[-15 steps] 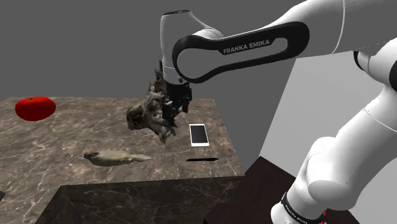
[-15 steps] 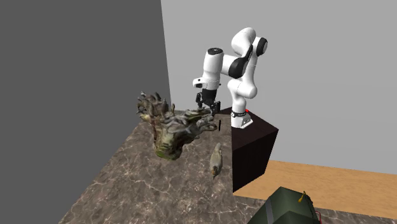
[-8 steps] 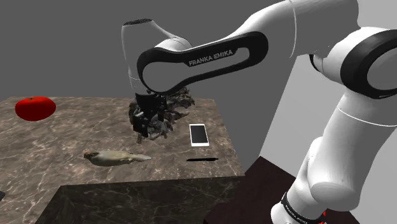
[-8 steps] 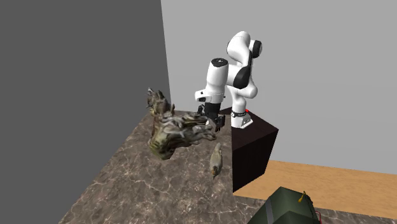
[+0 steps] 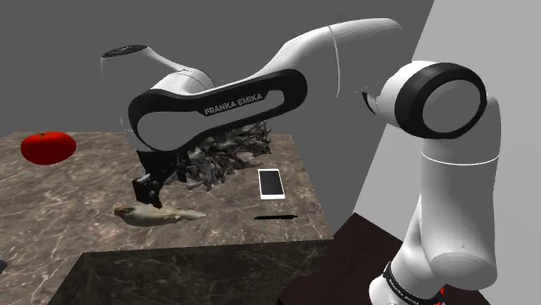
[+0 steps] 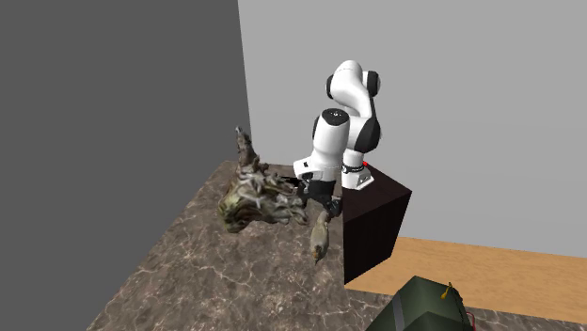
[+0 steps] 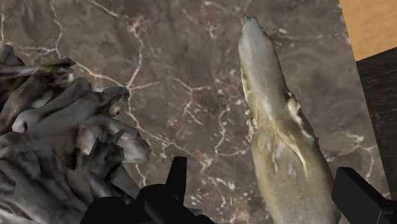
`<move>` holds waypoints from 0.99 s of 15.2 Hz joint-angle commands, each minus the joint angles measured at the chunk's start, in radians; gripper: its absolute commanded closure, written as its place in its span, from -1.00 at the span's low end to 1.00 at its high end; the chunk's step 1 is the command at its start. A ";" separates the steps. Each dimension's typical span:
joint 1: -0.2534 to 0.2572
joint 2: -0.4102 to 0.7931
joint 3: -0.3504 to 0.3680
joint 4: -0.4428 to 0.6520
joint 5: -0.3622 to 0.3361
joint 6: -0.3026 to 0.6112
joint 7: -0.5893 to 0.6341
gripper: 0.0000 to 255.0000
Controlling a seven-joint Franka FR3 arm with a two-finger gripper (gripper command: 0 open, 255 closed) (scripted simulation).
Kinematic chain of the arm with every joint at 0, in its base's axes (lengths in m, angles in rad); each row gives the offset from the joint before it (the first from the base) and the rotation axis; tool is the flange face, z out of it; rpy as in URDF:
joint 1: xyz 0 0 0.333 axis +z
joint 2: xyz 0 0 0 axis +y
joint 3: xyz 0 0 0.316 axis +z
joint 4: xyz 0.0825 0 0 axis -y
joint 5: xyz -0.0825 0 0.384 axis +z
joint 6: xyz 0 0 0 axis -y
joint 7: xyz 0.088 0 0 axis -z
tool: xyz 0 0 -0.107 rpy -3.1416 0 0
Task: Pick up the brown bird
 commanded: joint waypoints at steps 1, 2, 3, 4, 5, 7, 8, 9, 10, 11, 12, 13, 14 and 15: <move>0.037 0.080 0.002 0.089 -0.030 -0.020 0.015 -1.00; 0.058 0.122 0.002 0.141 -0.045 -0.035 0.021 -1.00; 0.080 0.164 0.001 0.195 -0.059 -0.051 0.025 -1.00; 0.082 0.167 0.000 0.199 -0.059 -0.052 0.025 -1.00; 0.081 0.168 -0.001 0.188 -0.060 -0.039 0.027 -1.00; 0.079 0.172 -0.002 0.166 -0.063 -0.015 0.031 -1.00; 0.078 0.175 -0.003 0.156 -0.065 -0.003 0.033 -1.00; 0.078 0.177 -0.004 0.147 -0.066 0.009 0.036 -1.00; 0.077 0.180 -0.004 0.137 -0.068 0.020 0.038 -1.00; 0.076 0.185 -0.006 0.123 -0.071 0.038 0.041 -1.00; 0.076 0.185 -0.006 0.123 -0.071 0.038 0.041 -1.00; 0.076 0.185 -0.006 0.123 -0.071 0.038 0.041 -1.00; 0.076 0.182 -0.005 0.120 -0.071 0.039 0.042 1.00; 0.077 0.184 -0.005 0.124 -0.071 0.037 0.042 1.00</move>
